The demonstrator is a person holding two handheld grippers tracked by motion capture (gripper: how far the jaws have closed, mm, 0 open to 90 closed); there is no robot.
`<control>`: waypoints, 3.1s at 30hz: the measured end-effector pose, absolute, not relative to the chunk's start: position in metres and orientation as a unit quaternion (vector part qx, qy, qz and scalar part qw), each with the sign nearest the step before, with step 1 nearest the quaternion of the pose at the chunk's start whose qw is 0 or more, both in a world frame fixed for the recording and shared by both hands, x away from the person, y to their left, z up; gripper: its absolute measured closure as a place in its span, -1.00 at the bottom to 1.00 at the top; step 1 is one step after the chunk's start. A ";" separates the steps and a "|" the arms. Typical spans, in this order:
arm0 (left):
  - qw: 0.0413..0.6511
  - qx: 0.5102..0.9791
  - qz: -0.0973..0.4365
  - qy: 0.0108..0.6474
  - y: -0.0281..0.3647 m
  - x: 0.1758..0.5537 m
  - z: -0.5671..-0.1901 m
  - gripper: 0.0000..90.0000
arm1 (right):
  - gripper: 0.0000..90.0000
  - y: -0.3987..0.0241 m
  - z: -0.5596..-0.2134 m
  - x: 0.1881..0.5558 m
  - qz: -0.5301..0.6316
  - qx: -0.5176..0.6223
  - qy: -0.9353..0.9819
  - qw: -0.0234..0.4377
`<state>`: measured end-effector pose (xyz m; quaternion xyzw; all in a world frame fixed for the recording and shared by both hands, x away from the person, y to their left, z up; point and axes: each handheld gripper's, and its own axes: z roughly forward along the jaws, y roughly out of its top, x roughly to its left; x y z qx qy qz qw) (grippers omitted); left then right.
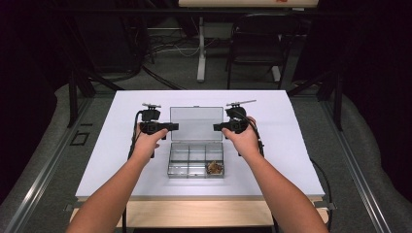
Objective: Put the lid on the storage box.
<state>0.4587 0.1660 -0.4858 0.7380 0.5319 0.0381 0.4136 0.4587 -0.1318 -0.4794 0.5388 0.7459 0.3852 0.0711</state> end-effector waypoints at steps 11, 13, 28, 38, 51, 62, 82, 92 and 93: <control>0.413 0.747 0.051 0.518 0.166 0.450 -0.481 0.48 | 0.42 -0.131 -0.474 0.449 0.378 0.521 0.760 0.091; 0.415 0.746 0.051 0.517 0.166 0.449 -0.481 0.48 | 0.42 -0.132 -0.474 0.448 0.378 0.520 0.761 0.090; 0.430 0.749 0.056 0.501 0.171 0.438 -0.481 0.46 | 0.41 -0.132 -0.473 0.441 0.392 0.507 0.762 0.094; 0.440 0.750 0.061 0.490 0.174 0.432 -0.482 0.44 | 0.36 -0.133 -0.472 0.438 0.398 0.492 0.769 0.088; 0.446 0.754 0.068 0.477 0.176 0.422 -0.481 0.38 | 0.36 -0.135 -0.471 0.432 0.408 0.482 0.770 0.087; 0.457 0.753 0.069 0.468 0.179 0.417 -0.473 0.38 | 0.34 -0.137 -0.469 0.428 0.413 0.475 0.772 0.087; 0.462 0.757 0.074 0.457 0.182 0.407 -0.461 0.41 | 0.39 -0.145 -0.454 0.415 0.426 0.466 0.771 0.083; 0.462 0.757 0.072 0.456 0.183 0.397 -0.460 0.42 | 0.39 -0.146 -0.449 0.405 0.431 0.458 0.773 0.084; 0.461 0.757 0.071 0.457 0.183 0.397 -0.459 0.42 | 0.39 -0.146 -0.448 0.404 0.430 0.457 0.774 0.085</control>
